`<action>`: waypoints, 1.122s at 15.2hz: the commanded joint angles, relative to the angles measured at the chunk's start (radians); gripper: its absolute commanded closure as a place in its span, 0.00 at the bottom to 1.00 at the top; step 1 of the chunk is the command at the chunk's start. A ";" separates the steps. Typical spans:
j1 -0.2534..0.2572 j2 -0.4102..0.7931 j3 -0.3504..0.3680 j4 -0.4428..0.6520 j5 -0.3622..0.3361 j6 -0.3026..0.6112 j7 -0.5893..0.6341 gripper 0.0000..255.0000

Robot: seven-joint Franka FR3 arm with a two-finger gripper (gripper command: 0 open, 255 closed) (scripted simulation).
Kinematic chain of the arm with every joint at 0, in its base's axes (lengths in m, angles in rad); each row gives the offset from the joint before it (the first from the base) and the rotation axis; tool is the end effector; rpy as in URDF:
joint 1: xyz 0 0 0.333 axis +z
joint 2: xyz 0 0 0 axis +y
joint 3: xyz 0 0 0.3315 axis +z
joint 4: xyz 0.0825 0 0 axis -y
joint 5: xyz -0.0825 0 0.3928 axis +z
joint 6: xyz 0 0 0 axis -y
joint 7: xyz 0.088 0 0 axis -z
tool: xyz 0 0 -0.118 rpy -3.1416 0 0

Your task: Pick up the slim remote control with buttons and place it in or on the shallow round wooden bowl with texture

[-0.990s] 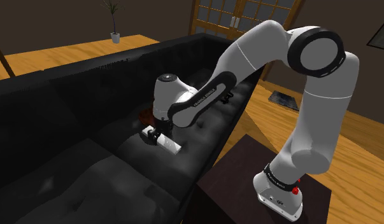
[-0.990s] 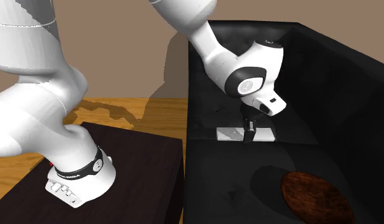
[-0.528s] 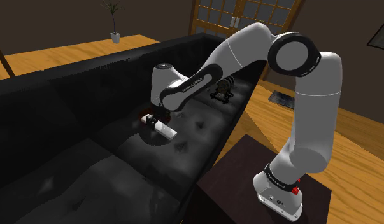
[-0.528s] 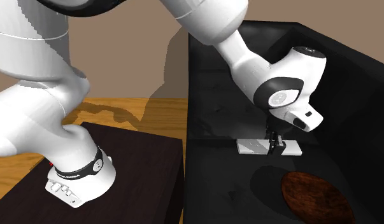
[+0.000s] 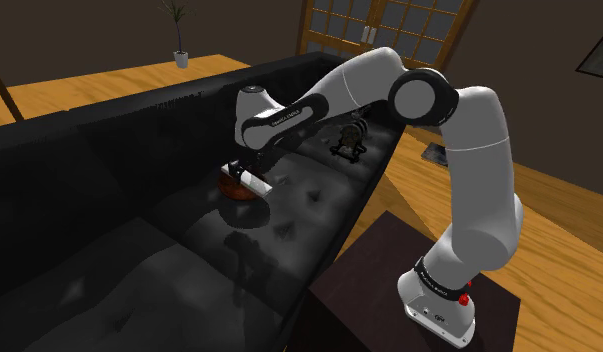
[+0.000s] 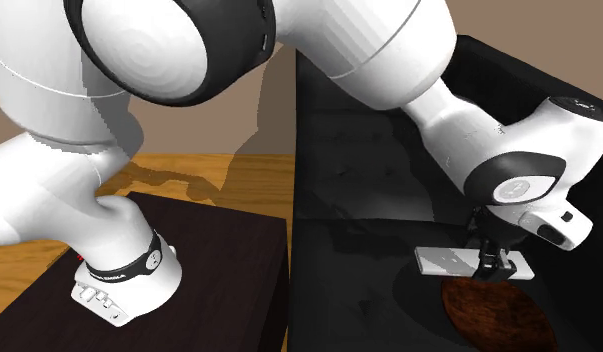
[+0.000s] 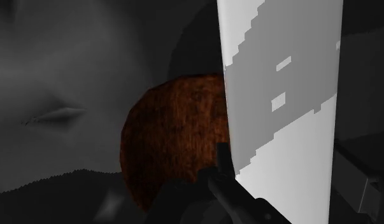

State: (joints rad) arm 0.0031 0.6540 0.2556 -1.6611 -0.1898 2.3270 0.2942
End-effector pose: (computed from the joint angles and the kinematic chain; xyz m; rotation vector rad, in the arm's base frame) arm 0.6861 0.1551 0.2355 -3.1174 -0.0610 -0.0510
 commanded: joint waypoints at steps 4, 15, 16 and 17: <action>-0.021 0.145 -0.017 0.265 0.001 -0.119 -0.077 1.00; -0.015 0.272 -0.035 0.351 -0.011 -0.077 -0.090 1.00; -0.014 0.282 -0.036 0.354 -0.013 -0.070 -0.090 1.00; -0.013 0.291 -0.038 0.356 -0.014 -0.063 -0.090 1.00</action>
State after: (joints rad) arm -0.0108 0.9329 0.2195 -1.3135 -0.2025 2.2593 0.2055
